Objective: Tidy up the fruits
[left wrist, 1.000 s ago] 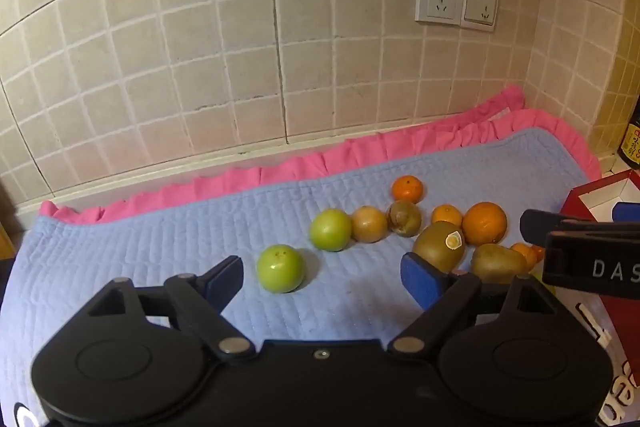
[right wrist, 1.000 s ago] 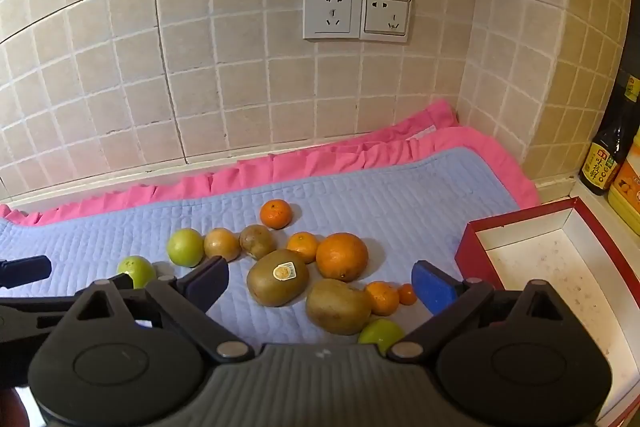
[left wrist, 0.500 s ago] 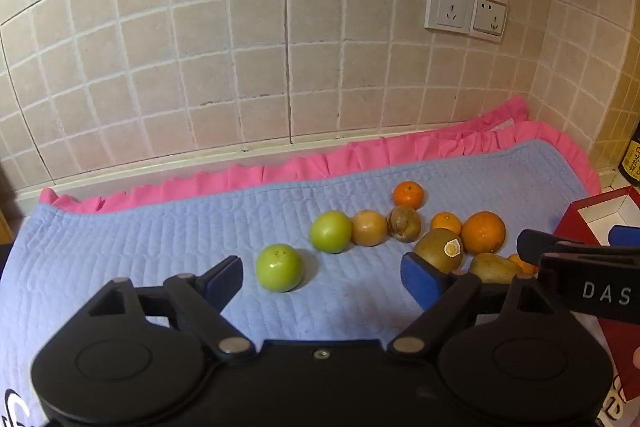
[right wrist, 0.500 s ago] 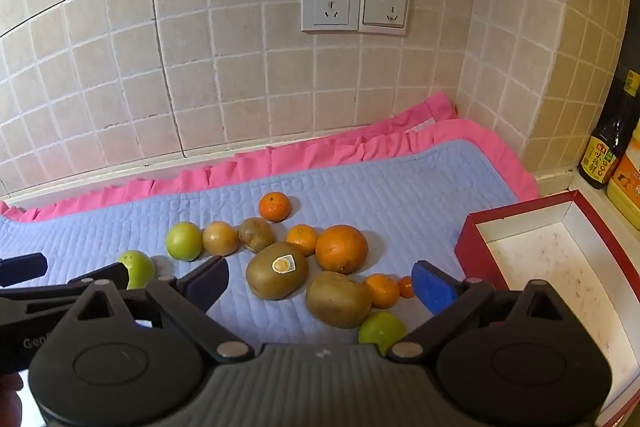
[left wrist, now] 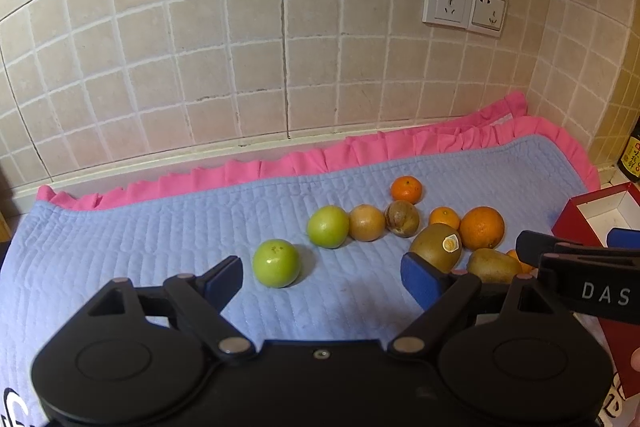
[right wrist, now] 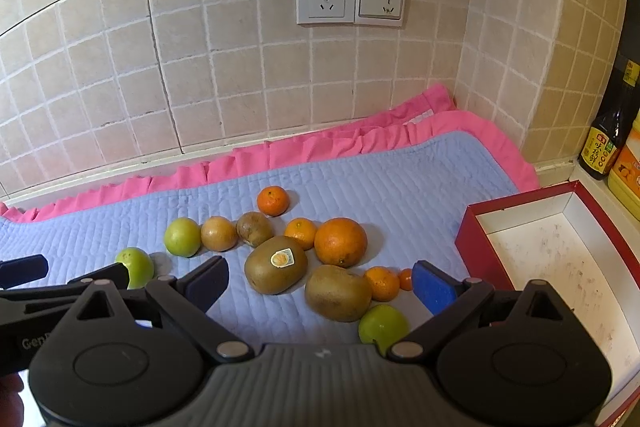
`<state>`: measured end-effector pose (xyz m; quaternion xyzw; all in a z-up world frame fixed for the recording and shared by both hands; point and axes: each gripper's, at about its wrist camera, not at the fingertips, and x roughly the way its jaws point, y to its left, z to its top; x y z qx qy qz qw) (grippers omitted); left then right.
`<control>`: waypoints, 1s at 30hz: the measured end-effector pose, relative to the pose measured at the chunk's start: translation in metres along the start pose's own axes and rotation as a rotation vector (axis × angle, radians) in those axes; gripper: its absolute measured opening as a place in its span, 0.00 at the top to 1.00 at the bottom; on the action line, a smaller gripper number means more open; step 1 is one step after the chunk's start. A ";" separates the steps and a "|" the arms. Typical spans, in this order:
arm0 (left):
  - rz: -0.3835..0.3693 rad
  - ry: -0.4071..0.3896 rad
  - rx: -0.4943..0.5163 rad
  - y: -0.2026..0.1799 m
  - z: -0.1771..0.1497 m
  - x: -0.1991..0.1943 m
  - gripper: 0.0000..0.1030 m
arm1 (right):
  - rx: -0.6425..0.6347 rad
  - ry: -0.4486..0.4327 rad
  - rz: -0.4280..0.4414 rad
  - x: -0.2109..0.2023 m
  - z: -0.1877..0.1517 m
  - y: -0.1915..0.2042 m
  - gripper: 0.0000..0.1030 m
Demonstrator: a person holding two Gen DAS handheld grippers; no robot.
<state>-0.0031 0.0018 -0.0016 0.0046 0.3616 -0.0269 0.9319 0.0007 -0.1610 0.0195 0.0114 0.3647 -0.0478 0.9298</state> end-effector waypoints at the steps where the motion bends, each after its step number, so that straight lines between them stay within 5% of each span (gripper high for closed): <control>1: 0.000 0.000 0.000 0.000 0.000 0.000 0.01 | 0.000 0.000 -0.001 0.000 -0.001 0.000 0.04; 30: -0.013 0.000 0.027 0.002 -0.002 0.011 0.01 | 0.000 0.013 -0.003 0.008 0.001 -0.001 0.04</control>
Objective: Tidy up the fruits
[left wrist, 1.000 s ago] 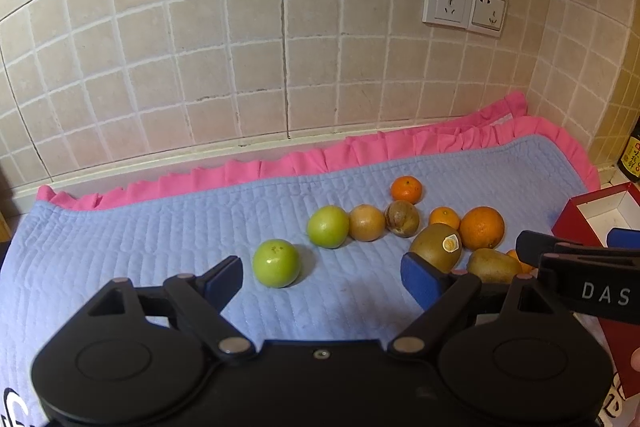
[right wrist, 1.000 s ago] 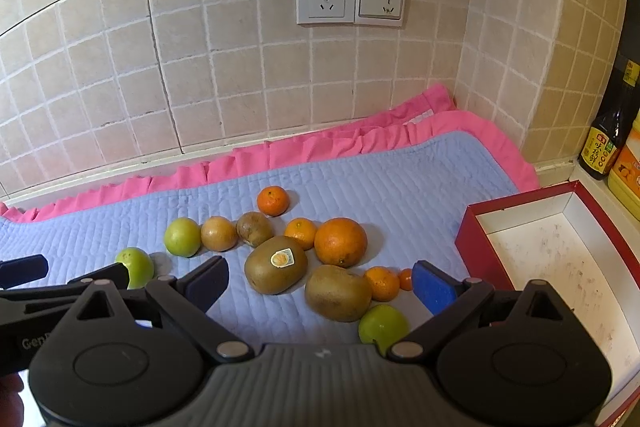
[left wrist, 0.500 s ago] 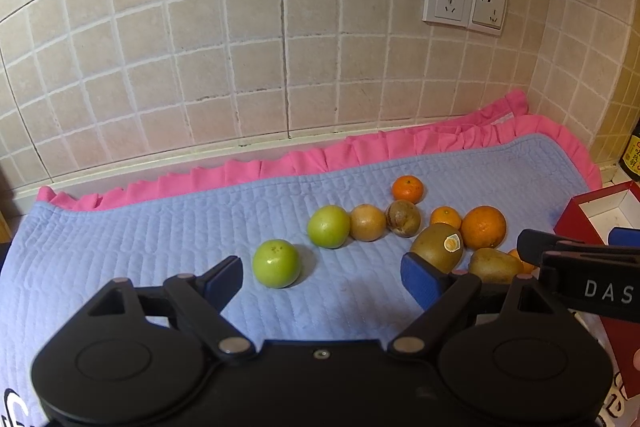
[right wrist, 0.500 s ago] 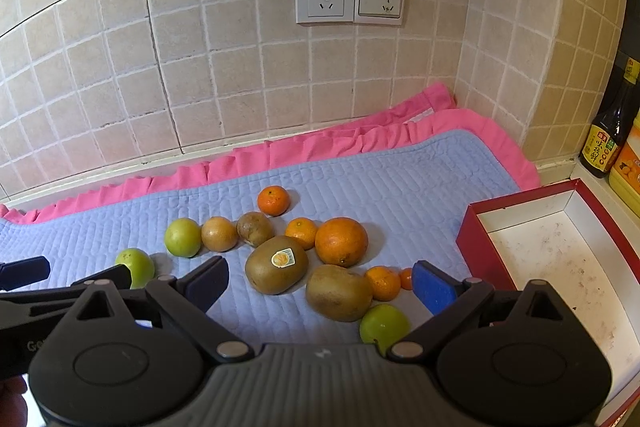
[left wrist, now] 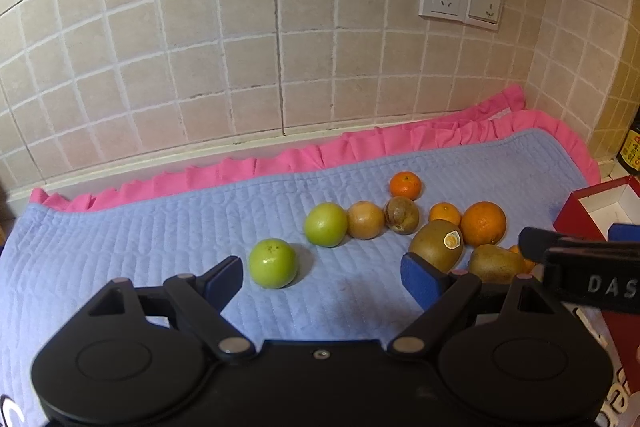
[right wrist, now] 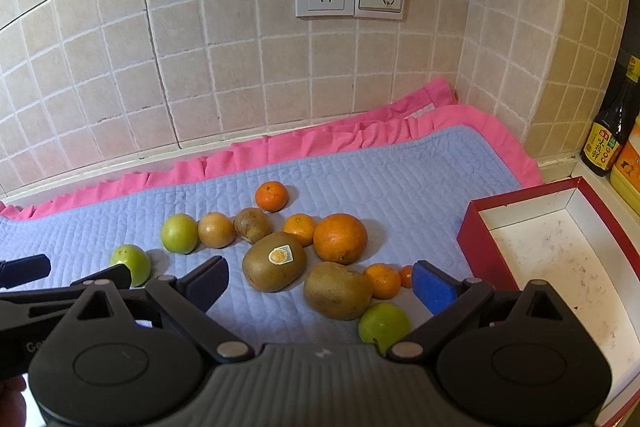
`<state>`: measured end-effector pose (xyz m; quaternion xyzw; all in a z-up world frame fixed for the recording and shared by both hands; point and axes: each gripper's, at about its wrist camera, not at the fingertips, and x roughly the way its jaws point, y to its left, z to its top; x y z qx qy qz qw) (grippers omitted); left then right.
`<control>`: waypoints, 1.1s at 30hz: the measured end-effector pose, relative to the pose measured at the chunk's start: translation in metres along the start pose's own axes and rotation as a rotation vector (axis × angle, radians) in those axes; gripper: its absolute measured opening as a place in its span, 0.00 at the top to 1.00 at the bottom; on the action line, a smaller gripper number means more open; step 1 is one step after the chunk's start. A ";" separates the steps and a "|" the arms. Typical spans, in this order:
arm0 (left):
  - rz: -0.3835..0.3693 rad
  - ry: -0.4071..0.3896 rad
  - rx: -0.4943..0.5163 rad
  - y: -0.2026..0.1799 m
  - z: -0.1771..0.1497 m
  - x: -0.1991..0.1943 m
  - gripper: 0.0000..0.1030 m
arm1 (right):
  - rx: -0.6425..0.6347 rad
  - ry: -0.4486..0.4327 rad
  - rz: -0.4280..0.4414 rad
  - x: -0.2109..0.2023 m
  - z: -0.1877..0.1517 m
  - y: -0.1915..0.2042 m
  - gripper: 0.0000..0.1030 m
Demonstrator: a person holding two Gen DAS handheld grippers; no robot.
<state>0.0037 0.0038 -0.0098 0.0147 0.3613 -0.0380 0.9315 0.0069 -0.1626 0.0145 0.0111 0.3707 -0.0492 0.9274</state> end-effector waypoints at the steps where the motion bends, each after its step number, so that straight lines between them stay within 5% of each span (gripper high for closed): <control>1: 0.003 -0.004 0.008 0.001 0.000 0.001 0.01 | -0.002 -0.008 -0.004 0.000 0.001 -0.003 0.04; 7: -0.015 -0.026 0.041 0.012 0.005 0.013 0.01 | 0.018 -0.040 0.005 0.005 0.007 -0.029 0.04; 15: -0.028 -0.001 0.089 0.027 0.010 0.044 0.01 | 0.019 0.030 0.026 0.047 0.027 -0.056 0.09; 33: -0.065 0.137 0.021 0.038 0.005 0.119 0.01 | -0.016 0.219 0.068 0.149 0.044 -0.037 0.19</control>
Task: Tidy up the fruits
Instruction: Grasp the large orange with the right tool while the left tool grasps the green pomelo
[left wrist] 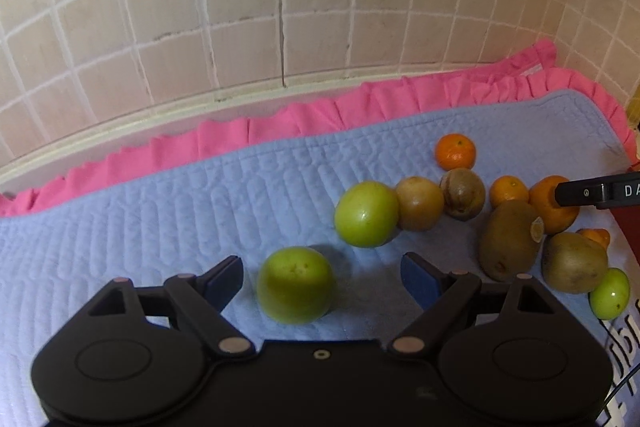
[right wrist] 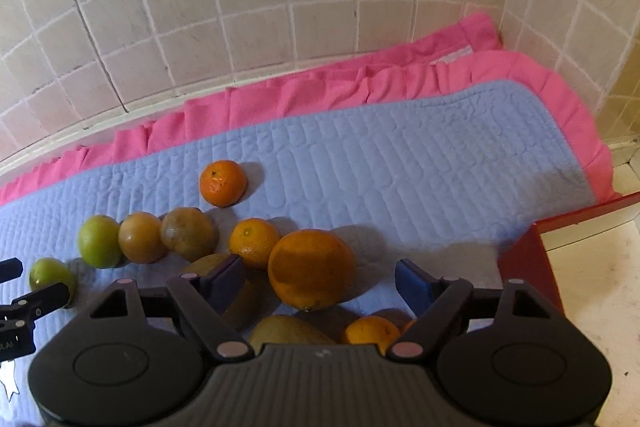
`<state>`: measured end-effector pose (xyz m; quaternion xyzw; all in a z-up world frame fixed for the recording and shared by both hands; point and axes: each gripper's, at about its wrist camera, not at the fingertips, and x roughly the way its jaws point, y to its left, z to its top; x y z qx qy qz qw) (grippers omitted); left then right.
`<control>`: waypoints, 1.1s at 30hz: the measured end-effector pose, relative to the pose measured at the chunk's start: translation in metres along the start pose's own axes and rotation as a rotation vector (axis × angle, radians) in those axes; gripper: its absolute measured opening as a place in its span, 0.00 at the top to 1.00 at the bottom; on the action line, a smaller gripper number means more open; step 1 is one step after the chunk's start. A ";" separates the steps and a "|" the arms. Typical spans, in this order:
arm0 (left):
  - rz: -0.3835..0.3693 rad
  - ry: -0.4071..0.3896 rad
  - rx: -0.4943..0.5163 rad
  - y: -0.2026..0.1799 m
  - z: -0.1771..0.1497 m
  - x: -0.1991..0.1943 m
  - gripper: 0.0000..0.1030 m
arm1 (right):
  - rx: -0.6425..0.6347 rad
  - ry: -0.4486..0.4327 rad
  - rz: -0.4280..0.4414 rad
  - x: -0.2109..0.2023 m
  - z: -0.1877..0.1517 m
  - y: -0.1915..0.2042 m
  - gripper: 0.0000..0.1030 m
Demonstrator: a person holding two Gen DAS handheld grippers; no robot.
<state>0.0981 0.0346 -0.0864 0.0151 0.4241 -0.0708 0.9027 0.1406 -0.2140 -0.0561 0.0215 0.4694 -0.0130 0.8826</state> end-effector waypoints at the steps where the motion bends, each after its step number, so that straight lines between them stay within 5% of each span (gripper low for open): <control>1: 0.001 0.006 -0.004 0.000 0.000 0.003 0.01 | 0.002 0.006 0.004 0.002 0.000 -0.001 0.19; 14: 0.012 0.040 -0.021 0.003 0.000 0.027 0.02 | 0.003 0.062 0.014 0.028 0.005 -0.005 0.21; 23: 0.060 0.068 -0.030 0.008 -0.001 0.037 0.43 | 0.011 0.095 0.025 0.040 0.006 -0.003 0.33; 33: 0.073 0.056 -0.028 0.006 -0.001 0.034 0.43 | 0.031 0.102 0.041 0.043 0.006 -0.002 0.42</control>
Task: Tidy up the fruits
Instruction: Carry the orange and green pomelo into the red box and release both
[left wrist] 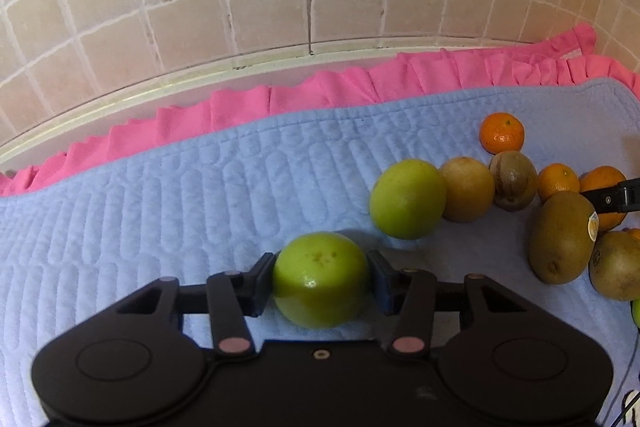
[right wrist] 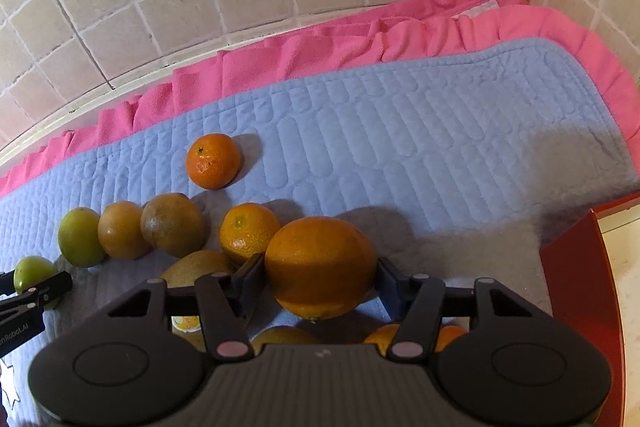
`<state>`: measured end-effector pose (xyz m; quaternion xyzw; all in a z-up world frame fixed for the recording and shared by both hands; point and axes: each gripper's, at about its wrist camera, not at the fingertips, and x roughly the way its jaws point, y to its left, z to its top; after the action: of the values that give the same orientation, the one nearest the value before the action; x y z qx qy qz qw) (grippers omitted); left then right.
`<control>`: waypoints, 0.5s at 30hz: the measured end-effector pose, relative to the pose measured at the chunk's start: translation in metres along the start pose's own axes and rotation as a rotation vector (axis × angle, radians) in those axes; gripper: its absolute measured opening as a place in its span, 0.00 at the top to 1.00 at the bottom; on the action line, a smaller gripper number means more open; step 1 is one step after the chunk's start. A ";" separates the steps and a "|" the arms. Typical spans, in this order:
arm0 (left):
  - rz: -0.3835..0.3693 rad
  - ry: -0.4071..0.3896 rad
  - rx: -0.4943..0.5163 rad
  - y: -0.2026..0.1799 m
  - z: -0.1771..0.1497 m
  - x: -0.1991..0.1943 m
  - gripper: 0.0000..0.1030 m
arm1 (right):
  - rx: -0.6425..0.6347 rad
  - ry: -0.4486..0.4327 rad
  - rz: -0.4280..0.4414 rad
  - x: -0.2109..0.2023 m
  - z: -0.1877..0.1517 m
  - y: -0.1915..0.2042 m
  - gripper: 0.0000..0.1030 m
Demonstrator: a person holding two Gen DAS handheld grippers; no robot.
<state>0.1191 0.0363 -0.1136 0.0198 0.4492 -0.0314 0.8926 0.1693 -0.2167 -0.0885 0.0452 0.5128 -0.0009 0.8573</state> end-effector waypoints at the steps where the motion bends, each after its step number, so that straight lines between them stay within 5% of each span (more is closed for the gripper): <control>1: -0.001 -0.001 -0.002 0.000 0.000 -0.001 0.43 | 0.001 -0.001 0.001 0.000 -0.001 0.000 0.42; 9: -0.012 -0.028 -0.004 -0.003 -0.001 -0.017 0.43 | 0.016 -0.052 0.019 -0.018 -0.003 -0.004 0.43; 15: -0.027 -0.128 0.047 -0.018 0.008 -0.059 0.43 | 0.020 -0.159 0.036 -0.065 0.001 -0.006 0.43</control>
<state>0.0893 0.0200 -0.0619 0.0328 0.3904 -0.0554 0.9184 0.1385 -0.2260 -0.0313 0.0626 0.4423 0.0059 0.8946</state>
